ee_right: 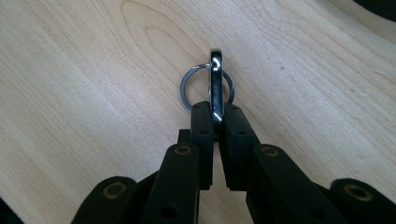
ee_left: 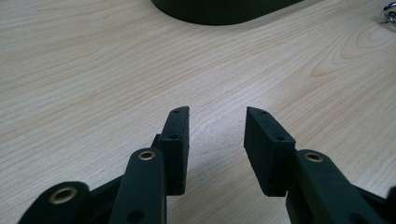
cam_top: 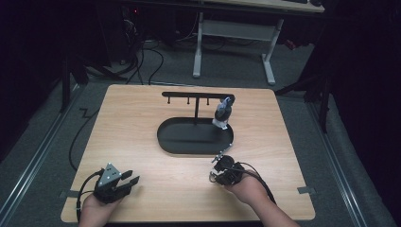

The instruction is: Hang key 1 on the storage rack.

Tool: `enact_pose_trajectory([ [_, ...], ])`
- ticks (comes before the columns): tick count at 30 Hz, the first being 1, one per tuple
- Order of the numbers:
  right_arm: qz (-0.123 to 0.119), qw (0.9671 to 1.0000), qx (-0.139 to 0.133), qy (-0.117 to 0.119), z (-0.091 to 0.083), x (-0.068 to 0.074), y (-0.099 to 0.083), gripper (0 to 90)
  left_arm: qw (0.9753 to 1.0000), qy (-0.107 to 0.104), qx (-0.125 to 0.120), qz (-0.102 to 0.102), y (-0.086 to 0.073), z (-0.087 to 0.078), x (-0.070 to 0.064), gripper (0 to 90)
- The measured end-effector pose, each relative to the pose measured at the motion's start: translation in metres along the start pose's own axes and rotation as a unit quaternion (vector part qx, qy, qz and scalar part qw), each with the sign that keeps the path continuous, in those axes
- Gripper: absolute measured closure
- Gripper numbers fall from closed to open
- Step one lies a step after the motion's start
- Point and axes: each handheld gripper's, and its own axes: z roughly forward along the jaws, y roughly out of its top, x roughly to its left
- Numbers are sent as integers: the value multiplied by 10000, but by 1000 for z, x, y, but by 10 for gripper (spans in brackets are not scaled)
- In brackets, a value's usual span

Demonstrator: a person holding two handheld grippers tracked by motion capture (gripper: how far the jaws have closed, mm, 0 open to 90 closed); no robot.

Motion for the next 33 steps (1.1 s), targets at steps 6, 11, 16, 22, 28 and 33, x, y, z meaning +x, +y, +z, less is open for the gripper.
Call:
enact_pose_trajectory([
  [6,70,9999,-62,88,-10,-2,-2,851,10000,15,-33,-1,0,0,0,575],
  [11,74,9999,-84,84,-25,-9,-7,851,9999,114,-111,16,-1,0,-1,520],
  [16,192,9997,-83,95,-35,-15,-11,851,9998,148,-134,-29,-2,0,0,485],
  [22,231,9997,-52,96,-46,-25,-15,851,9998,159,-155,-21,-2,0,0,457],
  [28,403,9992,-36,-3,-61,-37,-16,850,9997,166,-199,-2,-2,0,0,422],
  [33,450,9989,-32,-105,-73,-45,-12,851,9997,159,-197,3,-2,0,1,417],
])
